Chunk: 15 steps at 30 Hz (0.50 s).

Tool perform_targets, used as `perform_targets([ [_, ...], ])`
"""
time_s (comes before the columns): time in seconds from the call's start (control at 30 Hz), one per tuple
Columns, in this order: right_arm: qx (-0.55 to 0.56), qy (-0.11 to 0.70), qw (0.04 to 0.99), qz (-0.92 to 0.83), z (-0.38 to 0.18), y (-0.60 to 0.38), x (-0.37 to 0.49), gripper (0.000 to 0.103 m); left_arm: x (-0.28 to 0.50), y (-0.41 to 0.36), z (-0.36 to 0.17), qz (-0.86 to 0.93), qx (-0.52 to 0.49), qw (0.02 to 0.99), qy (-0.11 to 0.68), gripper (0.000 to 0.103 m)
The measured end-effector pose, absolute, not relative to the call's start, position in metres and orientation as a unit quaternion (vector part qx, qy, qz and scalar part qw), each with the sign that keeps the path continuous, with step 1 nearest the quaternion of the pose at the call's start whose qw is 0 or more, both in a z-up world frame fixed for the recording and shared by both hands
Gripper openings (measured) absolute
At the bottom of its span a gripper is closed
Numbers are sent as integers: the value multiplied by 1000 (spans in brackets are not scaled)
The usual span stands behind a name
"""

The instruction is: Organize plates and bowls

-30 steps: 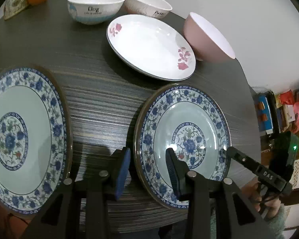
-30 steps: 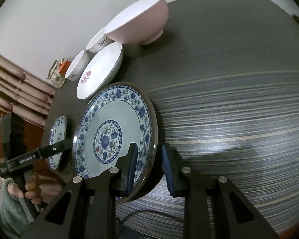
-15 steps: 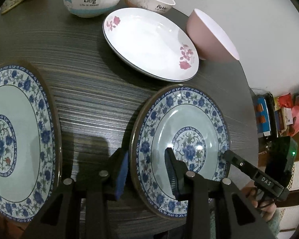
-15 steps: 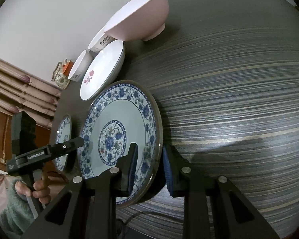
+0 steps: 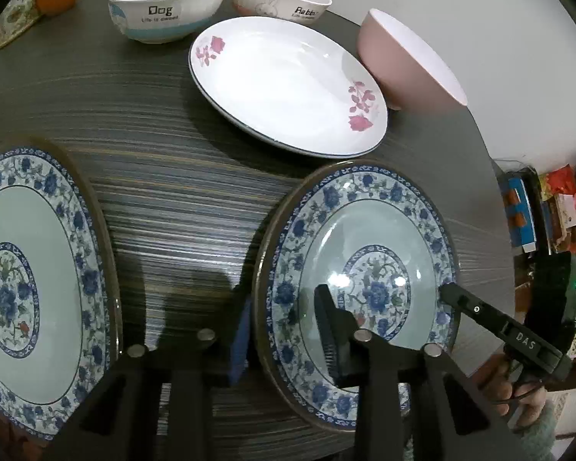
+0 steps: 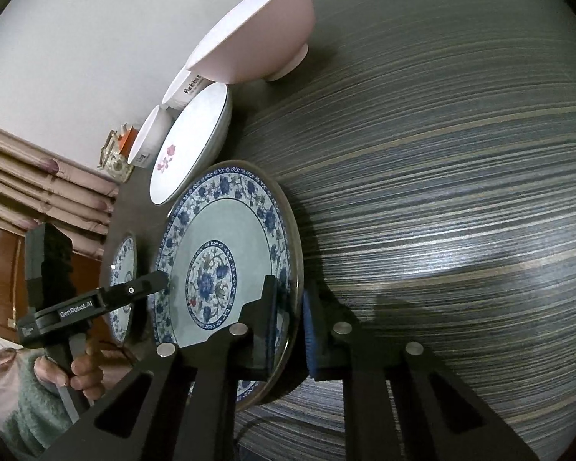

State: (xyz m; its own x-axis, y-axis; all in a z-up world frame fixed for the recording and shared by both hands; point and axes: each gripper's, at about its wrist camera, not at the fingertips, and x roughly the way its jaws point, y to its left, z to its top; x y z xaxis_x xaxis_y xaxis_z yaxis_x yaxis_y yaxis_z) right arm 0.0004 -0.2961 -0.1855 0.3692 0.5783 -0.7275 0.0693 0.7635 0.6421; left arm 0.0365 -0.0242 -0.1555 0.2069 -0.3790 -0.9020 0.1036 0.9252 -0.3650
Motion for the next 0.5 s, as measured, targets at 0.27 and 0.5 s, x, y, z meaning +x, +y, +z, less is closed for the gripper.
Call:
perform_targets([
  [0.27,295,540,772,159,-182,-294,-2,13,27,-20,-147,-157,-103,775,604,28],
  [0.5,287,534,779,162,-171,-286,-6,13,24,-15,-138,-154,-107,780,597,28],
])
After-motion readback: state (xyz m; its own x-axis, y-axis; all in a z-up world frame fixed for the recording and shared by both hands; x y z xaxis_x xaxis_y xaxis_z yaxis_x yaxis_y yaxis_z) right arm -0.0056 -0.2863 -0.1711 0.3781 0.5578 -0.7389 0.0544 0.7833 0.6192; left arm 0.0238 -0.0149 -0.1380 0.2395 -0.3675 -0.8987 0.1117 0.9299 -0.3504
